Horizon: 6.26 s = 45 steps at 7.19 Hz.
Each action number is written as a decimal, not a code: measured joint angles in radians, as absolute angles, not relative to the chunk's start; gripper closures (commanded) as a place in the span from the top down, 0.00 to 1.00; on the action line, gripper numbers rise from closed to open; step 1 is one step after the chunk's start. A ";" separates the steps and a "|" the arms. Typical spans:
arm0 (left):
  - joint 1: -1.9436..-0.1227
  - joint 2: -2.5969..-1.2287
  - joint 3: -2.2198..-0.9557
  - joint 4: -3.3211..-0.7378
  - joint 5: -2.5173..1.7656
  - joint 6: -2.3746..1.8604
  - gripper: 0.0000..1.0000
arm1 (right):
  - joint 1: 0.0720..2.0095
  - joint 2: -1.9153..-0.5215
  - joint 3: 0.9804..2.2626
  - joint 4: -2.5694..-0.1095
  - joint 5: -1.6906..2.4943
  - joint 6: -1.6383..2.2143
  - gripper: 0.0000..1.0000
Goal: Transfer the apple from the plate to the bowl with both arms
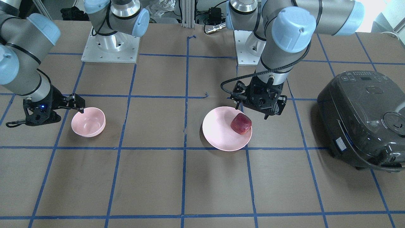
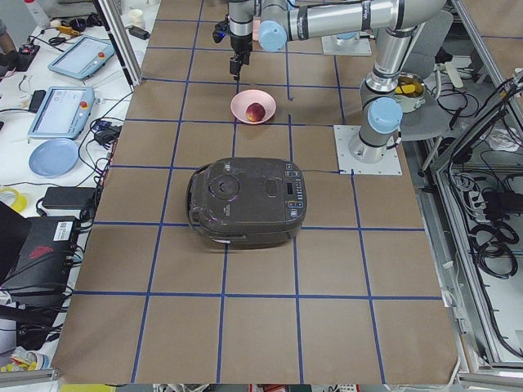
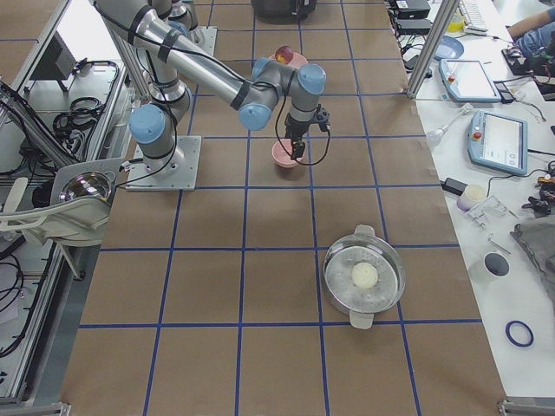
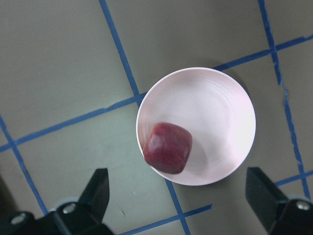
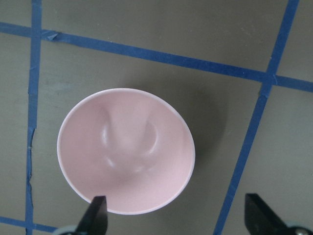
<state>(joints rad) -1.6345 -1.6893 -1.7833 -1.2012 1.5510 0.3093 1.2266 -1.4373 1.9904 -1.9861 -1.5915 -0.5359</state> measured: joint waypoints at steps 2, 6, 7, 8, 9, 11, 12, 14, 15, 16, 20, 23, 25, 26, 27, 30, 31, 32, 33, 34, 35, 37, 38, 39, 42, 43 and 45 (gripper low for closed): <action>-1.634 -1.741 -1.910 -1.021 1.550 0.384 1.00 | 1.218 -1.394 2.024 -2.041 -1.578 -0.541 1.00; -1.630 -1.794 -1.966 -0.960 1.540 0.522 1.00 | 1.217 -1.341 2.030 -2.063 -1.575 -0.537 0.68; -1.629 -1.807 -1.963 -0.959 1.524 0.523 1.00 | 1.216 -1.333 2.030 -2.063 -1.575 -0.535 0.48; -1.629 -1.816 -1.958 -0.958 1.516 0.524 1.00 | 1.216 -1.326 2.030 -2.063 -1.575 -0.533 0.20; -1.629 -1.820 -1.956 -0.957 1.515 0.525 1.00 | 1.216 -1.323 2.030 -2.063 -1.576 -0.533 0.00; -1.624 -1.822 -1.956 -0.958 1.520 0.536 1.00 | 1.216 -1.323 2.023 -2.063 -1.575 -0.531 0.00; -1.622 -1.824 -1.960 -0.959 1.524 0.537 1.00 | 1.217 -1.326 2.021 -2.062 -1.575 -0.532 0.00; -1.620 -1.829 -1.966 -0.967 1.529 0.534 1.00 | 1.219 -1.335 2.011 -2.054 -1.552 -0.531 0.00; -1.620 -1.832 -1.971 -0.971 1.529 0.533 1.00 | 1.223 -1.337 2.006 -2.050 -1.529 -0.530 0.00; -1.620 -1.833 -1.980 -0.973 1.529 0.533 1.00 | 1.235 -1.338 2.001 -2.046 -1.509 -0.518 0.00; -1.620 -1.836 -1.992 -0.974 1.538 0.531 0.99 | 1.401 -1.340 1.997 -2.045 -1.469 -0.280 0.00; -1.620 -1.837 -1.996 -0.971 1.543 0.519 0.30 | 1.545 -1.339 1.987 -2.048 -1.425 -0.089 0.00; -1.620 -1.833 -2.001 -0.968 1.543 0.518 0.02 | 1.578 -1.334 1.988 -2.043 -1.409 -0.053 0.00; -1.620 -1.826 -1.999 -0.967 1.545 0.518 0.01 | 1.582 -1.331 1.990 -2.042 -1.406 -0.049 0.02; -1.620 -1.817 -1.995 -0.968 1.556 0.518 0.01 | 1.584 -1.329 1.990 -2.042 -1.406 -0.048 0.29; -1.622 -1.783 -1.982 -0.974 1.587 0.472 0.01 | 1.585 -1.327 1.991 -2.046 -1.405 -0.051 0.62; -1.622 -1.775 -1.971 -0.982 1.589 0.416 0.01 | 1.585 -1.327 1.990 -2.046 -1.405 -0.051 0.92; -1.624 -1.770 -1.944 -1.010 1.588 0.366 0.00 | 1.584 -1.331 1.985 -2.046 -1.405 -0.049 1.00; -1.630 -1.769 -1.898 -1.056 1.582 0.305 0.00 | 1.582 -1.336 1.970 -2.044 -1.410 -0.047 1.00; -1.642 -1.773 -1.841 -1.105 1.565 0.223 0.00 | 1.580 -1.342 1.938 -2.025 -1.417 -0.047 1.00; -1.656 -1.778 -1.799 -1.137 1.546 0.148 0.00 | 1.577 -1.351 1.893 -1.972 -1.426 -0.046 1.00; -1.686 -1.784 -1.770 -1.154 1.528 0.015 0.00 | 1.568 -1.375 1.741 -1.767 -1.457 -0.045 1.00; -1.707 -1.787 -1.763 -1.150 1.516 -0.060 0.00 | 1.559 -1.379 1.663 -1.668 -1.466 -0.045 1.00; -1.728 -1.795 -1.751 -1.145 1.501 -0.134 0.00 | 1.541 -1.385 1.614 -1.607 -1.474 -0.045 1.00; -1.819 -1.855 -1.694 -1.085 1.442 -0.314 0.00 | 1.487 -1.426 1.576 -1.517 -1.500 -0.043 1.00; -1.856 -1.879 -1.683 -1.052 1.424 -0.355 0.00 | 1.484 -1.441 1.577 -1.496 -1.521 -0.042 1.00; -1.940 -1.921 -1.661 -0.989 1.413 -0.515 0.00 | 1.480 -1.452 1.578 -1.471 -1.558 -0.045 1.00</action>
<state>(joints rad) -1.9403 -1.9209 -1.6606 -0.9890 1.4127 -0.5145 1.4804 -1.4515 1.5777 -1.4709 -1.5582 -0.0452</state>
